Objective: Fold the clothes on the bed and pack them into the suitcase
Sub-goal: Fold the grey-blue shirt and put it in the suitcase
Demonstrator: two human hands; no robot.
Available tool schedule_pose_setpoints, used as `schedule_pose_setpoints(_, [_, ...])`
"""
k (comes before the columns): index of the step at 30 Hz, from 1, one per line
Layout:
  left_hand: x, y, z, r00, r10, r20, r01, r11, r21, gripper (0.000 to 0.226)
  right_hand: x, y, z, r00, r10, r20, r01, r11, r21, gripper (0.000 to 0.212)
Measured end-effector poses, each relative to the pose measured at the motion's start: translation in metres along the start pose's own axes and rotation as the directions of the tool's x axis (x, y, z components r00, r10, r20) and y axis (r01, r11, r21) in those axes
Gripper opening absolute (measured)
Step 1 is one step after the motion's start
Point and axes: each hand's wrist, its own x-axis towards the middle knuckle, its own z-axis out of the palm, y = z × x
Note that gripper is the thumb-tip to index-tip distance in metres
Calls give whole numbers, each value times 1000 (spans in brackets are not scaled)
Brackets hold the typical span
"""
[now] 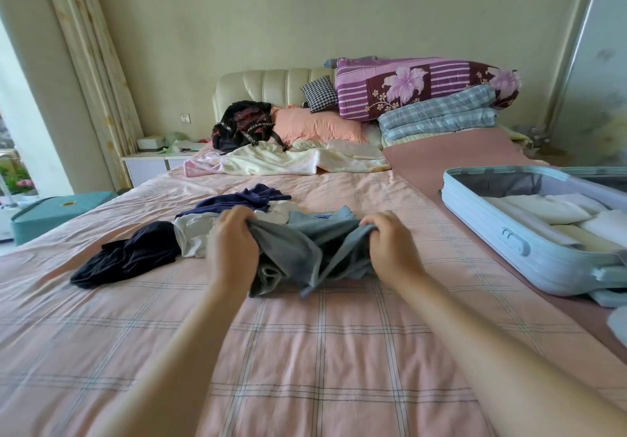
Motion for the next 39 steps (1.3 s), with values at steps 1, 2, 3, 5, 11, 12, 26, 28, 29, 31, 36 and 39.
schedule_pose_setpoints(1, [4,-3,-7,995,-80,-53,78,996,-33,31,3,-2,-6,996,43,-80,-39,998,49,28])
schedule_pose_setpoints(2, [7,-6,-13,984,-156,-81,152,987,-48,32,6,-2,-9,987,96,-130,-87,993,76,29])
schedule_pose_setpoints(3, [8,-13,-17,972,-222,-74,220,975,-27,32,7,-1,-11,981,141,-133,-131,988,82,30])
schedule_pose_setpoints(5, [6,-27,-17,944,-323,69,314,942,116,32,5,5,-9,985,173,-5,-173,985,-16,33])
schedule_pose_setpoints(11, [-20,-14,2,823,-96,561,-214,861,461,37,-22,23,5,834,271,480,-97,929,-356,73])
schedule_pose_setpoints(12, [-24,-2,4,796,37,605,-309,883,353,38,-22,23,5,863,210,460,-25,926,-376,73])
schedule_pose_setpoints(26, [-64,14,22,370,28,929,-395,909,130,35,-49,24,5,728,111,676,307,829,-467,58])
schedule_pose_setpoints(28, [-59,11,14,356,-1,935,-348,928,133,36,-48,17,-1,788,108,606,216,874,-436,43])
schedule_pose_setpoints(29, [-54,11,9,350,-7,937,-316,941,125,36,-46,11,-8,796,111,595,169,903,-395,34])
schedule_pose_setpoints(31, [-43,15,-2,339,-31,940,-206,973,107,45,-44,-3,-23,780,121,615,92,948,-303,25])
schedule_pose_setpoints(36, [-35,31,-32,2,-239,971,-101,966,238,27,-49,-28,-47,400,198,895,-257,962,-98,29])
schedule_pose_setpoints(39, [-48,39,-33,-282,-319,905,82,931,354,28,-55,-28,-52,209,100,973,-423,906,-3,30])
